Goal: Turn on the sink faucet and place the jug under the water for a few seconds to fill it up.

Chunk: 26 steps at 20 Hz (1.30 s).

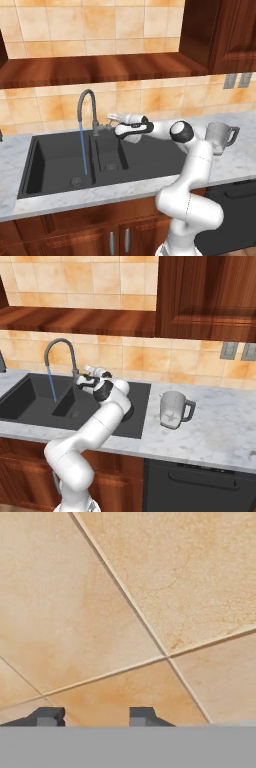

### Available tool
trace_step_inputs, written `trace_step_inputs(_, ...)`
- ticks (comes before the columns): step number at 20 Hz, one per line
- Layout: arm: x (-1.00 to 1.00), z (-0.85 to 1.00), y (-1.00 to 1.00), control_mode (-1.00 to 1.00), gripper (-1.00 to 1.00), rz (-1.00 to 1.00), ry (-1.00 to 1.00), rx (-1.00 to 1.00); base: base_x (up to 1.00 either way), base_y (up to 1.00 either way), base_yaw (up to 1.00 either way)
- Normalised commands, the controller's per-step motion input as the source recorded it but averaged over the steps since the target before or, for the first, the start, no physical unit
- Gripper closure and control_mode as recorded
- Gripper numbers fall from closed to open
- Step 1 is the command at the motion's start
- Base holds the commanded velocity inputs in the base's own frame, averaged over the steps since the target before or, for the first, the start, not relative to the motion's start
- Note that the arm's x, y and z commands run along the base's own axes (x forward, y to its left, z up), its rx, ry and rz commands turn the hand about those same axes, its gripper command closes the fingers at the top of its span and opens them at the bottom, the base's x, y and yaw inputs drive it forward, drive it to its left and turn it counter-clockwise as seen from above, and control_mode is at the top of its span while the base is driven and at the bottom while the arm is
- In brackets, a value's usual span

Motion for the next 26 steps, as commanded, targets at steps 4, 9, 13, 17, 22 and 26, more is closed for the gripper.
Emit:
trace_step_inputs(4,-0.03,-0.14,-0.02,-1.0,-1.0,-0.01,0.03,0.0,0.0,0.0,0.0)
trace_step_inputs(9,-0.7,0.23,-0.36,-1.0,-1.0,-0.13,-0.01,0.0,0.0,0.0,0.0)
trace_step_inputs(13,-0.88,0.71,-0.7,-1.0,-1.0,-0.14,-0.01,0.0,0.0,0.0,0.0)
trace_step_inputs(17,-0.81,0.77,-0.53,-1.0,-1.0,-0.14,0.0,0.0,0.0,0.0,0.0)
trace_step_inputs(22,-0.76,0.96,-0.47,-1.0,-1.0,-0.15,0.0,-0.03,0.0,0.0,0.0)
trace_step_inputs(26,-0.73,0.98,-0.49,-1.0,-1.0,-0.15,0.0,-0.04,0.0,0.0,0.0)
